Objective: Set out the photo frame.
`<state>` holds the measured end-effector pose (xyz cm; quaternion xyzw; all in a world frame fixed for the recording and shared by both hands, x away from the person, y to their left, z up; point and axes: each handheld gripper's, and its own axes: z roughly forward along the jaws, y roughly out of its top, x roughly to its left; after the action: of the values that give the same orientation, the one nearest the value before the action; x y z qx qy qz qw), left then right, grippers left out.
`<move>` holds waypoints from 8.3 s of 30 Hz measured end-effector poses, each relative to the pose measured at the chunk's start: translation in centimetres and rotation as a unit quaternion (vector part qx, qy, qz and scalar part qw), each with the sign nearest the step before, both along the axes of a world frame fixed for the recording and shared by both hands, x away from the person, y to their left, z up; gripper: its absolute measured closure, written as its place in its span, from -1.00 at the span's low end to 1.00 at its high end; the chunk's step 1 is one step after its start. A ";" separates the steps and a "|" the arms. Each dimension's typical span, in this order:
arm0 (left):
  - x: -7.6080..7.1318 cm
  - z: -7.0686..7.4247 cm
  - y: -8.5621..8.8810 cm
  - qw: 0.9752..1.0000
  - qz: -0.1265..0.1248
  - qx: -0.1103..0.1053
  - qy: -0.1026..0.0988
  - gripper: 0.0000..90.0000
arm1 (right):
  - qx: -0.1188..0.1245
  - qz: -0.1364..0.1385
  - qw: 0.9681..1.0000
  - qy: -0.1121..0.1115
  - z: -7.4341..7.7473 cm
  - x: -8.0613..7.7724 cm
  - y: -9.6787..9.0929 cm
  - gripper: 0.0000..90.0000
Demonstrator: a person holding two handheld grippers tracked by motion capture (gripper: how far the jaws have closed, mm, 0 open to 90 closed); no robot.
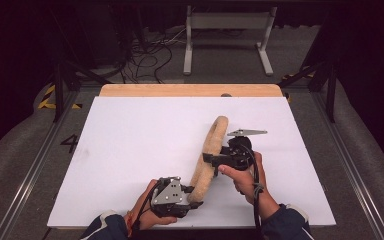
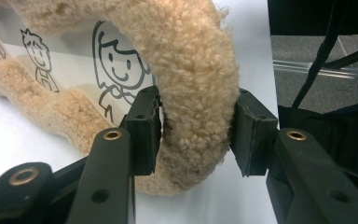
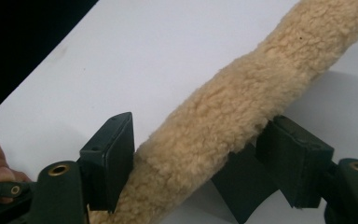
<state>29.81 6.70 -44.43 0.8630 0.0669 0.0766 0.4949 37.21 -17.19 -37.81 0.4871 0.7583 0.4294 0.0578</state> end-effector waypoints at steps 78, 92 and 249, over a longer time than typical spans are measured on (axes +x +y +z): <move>1.4 -1.6 15.4 0.981 0.189 0.028 0.045 -0.51 | -0.158 0.192 0.966 0.076 2.2 6.2 3.4 0.36; 1.3 -1.4 14.8 0.979 0.199 0.026 0.041 -0.47 | -0.182 0.279 0.941 0.061 2.3 7.1 4.3 0.39; 7.3 -0.1 9.9 0.970 0.234 0.039 0.060 0.14 | -0.085 0.019 0.980 -0.177 -4.5 -3.5 -7.7 0.40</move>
<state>37.11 16.63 -44.55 0.8447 0.2939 0.1411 0.4245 33.67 -24.92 -42.31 0.3823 0.7791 0.4434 0.2241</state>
